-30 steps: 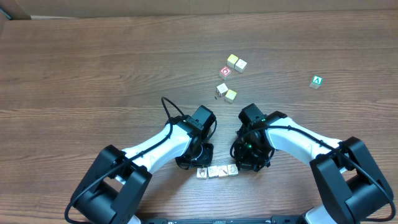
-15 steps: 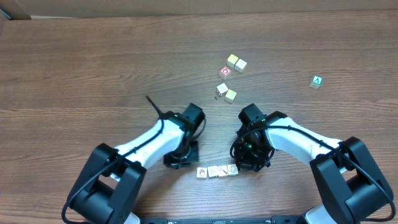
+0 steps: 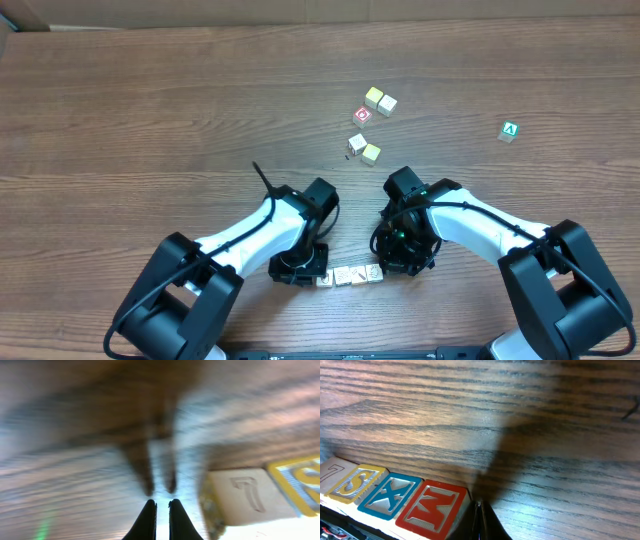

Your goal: Flip 5 blocks

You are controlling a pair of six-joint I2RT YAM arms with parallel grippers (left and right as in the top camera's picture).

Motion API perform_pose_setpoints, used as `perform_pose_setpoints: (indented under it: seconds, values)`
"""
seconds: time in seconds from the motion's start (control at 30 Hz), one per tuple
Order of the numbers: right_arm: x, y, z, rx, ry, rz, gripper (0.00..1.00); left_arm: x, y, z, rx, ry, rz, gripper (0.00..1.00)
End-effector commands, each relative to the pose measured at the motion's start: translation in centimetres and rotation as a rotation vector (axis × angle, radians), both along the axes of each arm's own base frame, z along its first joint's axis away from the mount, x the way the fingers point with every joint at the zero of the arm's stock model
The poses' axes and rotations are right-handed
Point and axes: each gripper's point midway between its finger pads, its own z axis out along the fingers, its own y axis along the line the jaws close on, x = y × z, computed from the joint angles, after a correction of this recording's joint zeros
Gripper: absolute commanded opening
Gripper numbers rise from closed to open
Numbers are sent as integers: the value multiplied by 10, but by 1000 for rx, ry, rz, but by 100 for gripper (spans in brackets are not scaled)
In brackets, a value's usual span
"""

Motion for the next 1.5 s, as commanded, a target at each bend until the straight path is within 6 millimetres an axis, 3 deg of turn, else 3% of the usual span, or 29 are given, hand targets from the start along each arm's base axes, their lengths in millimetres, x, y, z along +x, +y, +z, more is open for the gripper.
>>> perform_pose_setpoints:
  seconds: [0.0, 0.37, 0.53, 0.87, 1.13, 1.17, 1.2, 1.23, 1.27, 1.3, 1.37, 1.47]
  values:
    - [-2, -2, -2, -13, -1, 6, 4, -9, -6, -3, -31, 37, -18, 4]
    - [-2, -2, -2, -13, -1, 6, 4, -4, -27, -1, -118, 44, 61, 4]
    - [-2, -2, -2, -14, 0, 6, 4, -4, -27, -1, -113, 43, 74, 4]
    - [-1, -4, -2, -19, 6, -9, 4, -10, -2, -2, 16, 46, 68, 5]
    - [9, -25, -2, -49, 37, -126, 4, -12, 15, -2, 103, 44, 83, 4]
    - [12, -28, -2, -51, 38, -144, 11, -10, 16, -2, 105, 42, 90, 4]
    - [14, -32, -2, -51, 40, -163, 24, -8, 18, -2, 114, 36, 101, 4]
    - [17, -36, -2, -51, 41, -182, 62, -5, 22, -3, 130, 24, 115, 4]
    - [20, -39, -1, -50, 41, -201, 79, 0, 26, -4, 140, 8, 123, 5]
    - [23, -43, -1, -48, 40, -218, 90, 6, 30, -5, 149, -10, 134, 8]
    - [28, -51, -1, -47, 39, -252, 98, 20, 37, -7, 152, -50, 167, 9]
    - [35, -60, -1, -42, 36, -287, 100, 45, 42, -11, 109, -115, 201, 8]
